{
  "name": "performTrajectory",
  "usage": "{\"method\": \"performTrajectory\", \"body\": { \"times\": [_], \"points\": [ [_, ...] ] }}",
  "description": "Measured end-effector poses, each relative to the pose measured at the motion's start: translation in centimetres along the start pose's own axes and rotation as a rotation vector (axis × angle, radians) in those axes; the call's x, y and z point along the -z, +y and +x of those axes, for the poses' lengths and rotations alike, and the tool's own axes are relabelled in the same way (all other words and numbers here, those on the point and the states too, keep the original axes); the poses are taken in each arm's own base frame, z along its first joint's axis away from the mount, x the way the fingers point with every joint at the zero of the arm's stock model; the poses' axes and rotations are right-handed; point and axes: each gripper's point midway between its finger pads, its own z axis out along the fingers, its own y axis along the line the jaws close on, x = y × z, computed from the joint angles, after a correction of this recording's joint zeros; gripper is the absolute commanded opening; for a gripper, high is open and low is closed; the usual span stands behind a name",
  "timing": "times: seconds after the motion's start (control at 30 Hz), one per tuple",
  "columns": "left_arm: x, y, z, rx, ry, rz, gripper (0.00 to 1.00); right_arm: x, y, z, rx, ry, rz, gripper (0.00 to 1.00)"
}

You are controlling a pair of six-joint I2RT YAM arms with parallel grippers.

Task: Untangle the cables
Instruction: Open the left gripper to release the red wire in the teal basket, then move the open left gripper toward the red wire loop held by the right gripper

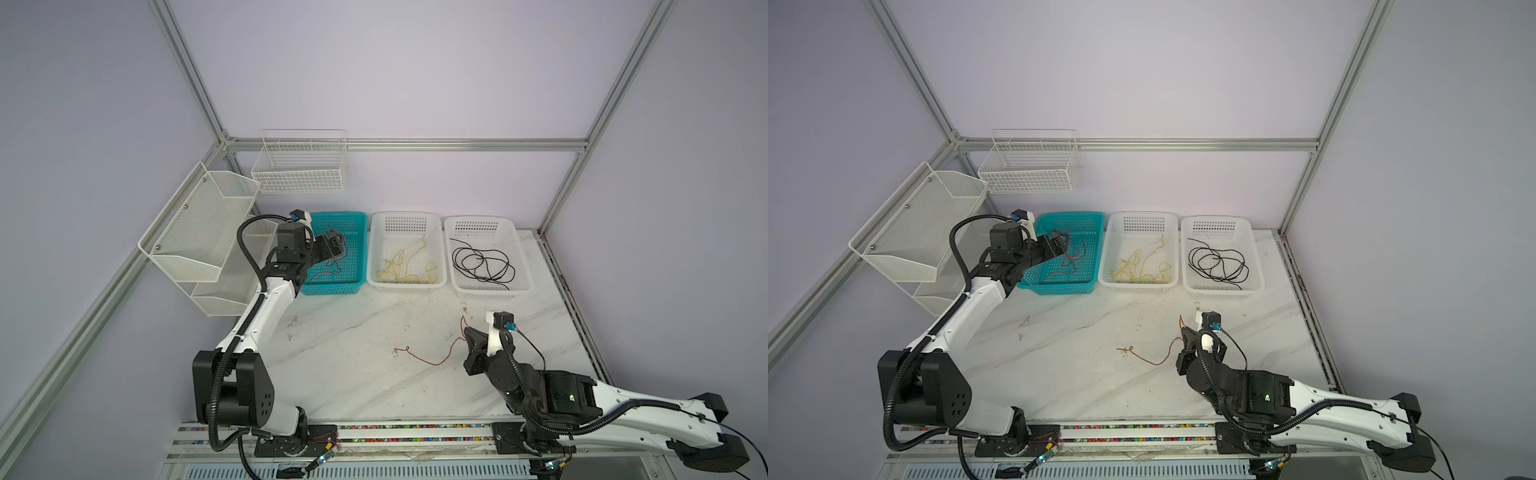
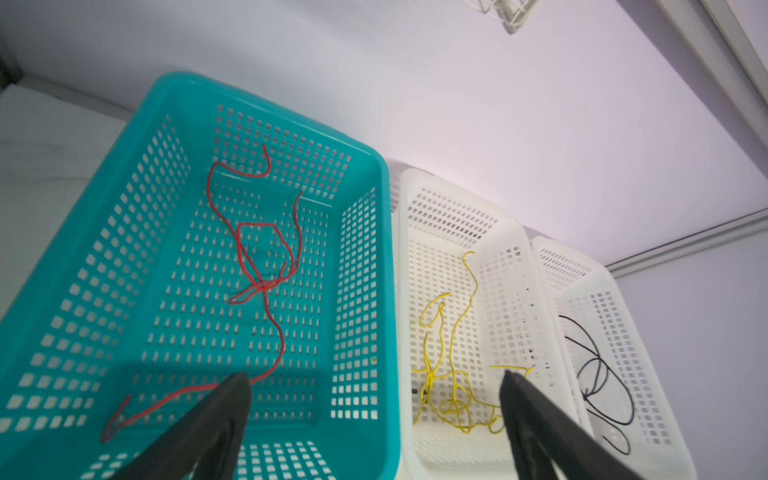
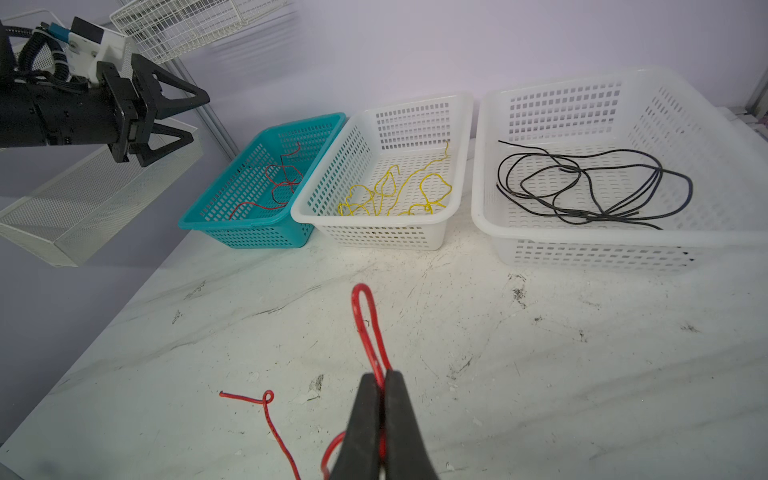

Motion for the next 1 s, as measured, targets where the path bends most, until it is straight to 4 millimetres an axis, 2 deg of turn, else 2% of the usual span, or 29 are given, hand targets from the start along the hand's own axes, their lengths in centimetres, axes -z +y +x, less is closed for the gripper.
{"method": "performTrajectory", "body": {
  "times": [0.17,0.33,0.47,0.63,0.73,1.0],
  "points": [
    [2.3,-0.6,0.8,-0.001,-0.009,0.013,1.00,0.0,0.0,0.0,0.000,0.000,0.000,0.00],
    [4.8,-2.6,1.4,-0.031,-0.039,0.045,1.00,0.0,0.0,0.0,0.000,0.000,0.000,0.00],
    [6.3,-3.9,3.0,-0.060,-0.032,0.065,0.99,0.0,0.0,0.0,0.004,0.001,-0.002,0.00],
    [8.0,-5.1,6.2,-0.087,0.017,0.112,1.00,0.0,0.3,0.3,0.015,0.016,-0.017,0.00],
    [8.5,-6.7,8.6,-0.112,0.070,0.172,1.00,0.0,0.6,0.5,0.016,0.028,-0.036,0.00],
    [11.3,-12.7,15.9,-0.226,0.259,0.439,1.00,0.0,2.6,0.6,0.032,0.074,-0.105,0.00]
  ]
}}
